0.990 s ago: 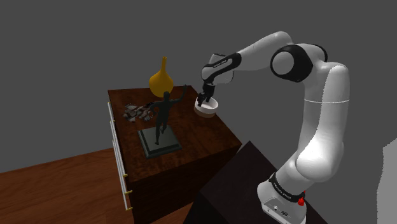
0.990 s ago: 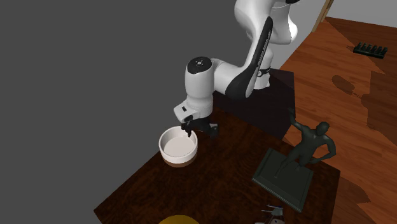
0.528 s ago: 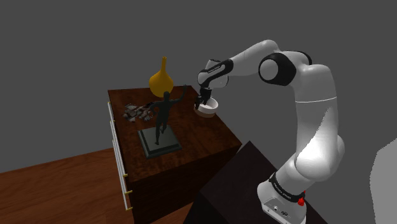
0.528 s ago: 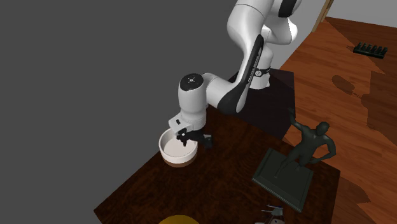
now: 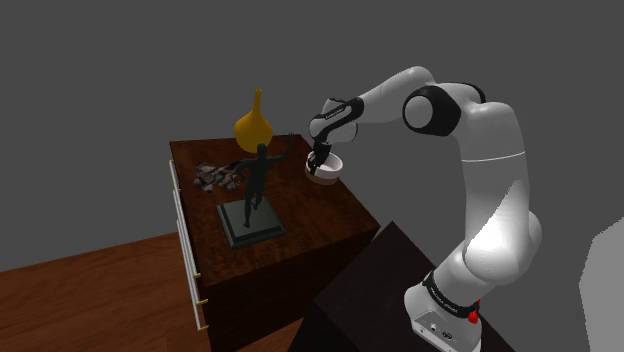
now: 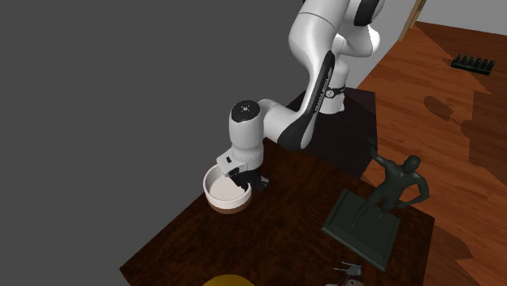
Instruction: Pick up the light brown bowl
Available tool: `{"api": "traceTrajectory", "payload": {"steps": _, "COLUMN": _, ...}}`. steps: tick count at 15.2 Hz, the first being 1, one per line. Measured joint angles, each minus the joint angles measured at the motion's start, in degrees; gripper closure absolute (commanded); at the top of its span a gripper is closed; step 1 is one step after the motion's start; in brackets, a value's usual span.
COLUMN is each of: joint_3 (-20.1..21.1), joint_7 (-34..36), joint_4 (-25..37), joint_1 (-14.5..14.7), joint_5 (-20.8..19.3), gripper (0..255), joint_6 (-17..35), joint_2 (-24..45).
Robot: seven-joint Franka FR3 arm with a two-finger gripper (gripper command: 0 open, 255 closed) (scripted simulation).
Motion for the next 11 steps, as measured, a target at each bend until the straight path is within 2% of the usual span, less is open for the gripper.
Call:
{"api": "traceTrajectory", "payload": {"steps": 6, "joint_3": 0.0, "joint_7": 0.0, "joint_4": 0.2, "joint_1": 0.0, "joint_5": 0.0, "gripper": 255, "joint_6": 0.0, "joint_2": 0.1}}
{"api": "traceTrajectory", "payload": {"steps": 11, "joint_3": -0.4, "joint_7": 0.2, "joint_4": 0.2, "joint_1": 0.1, "joint_5": -0.4, "gripper": 255, "joint_6": -2.0, "joint_2": -1.7}}
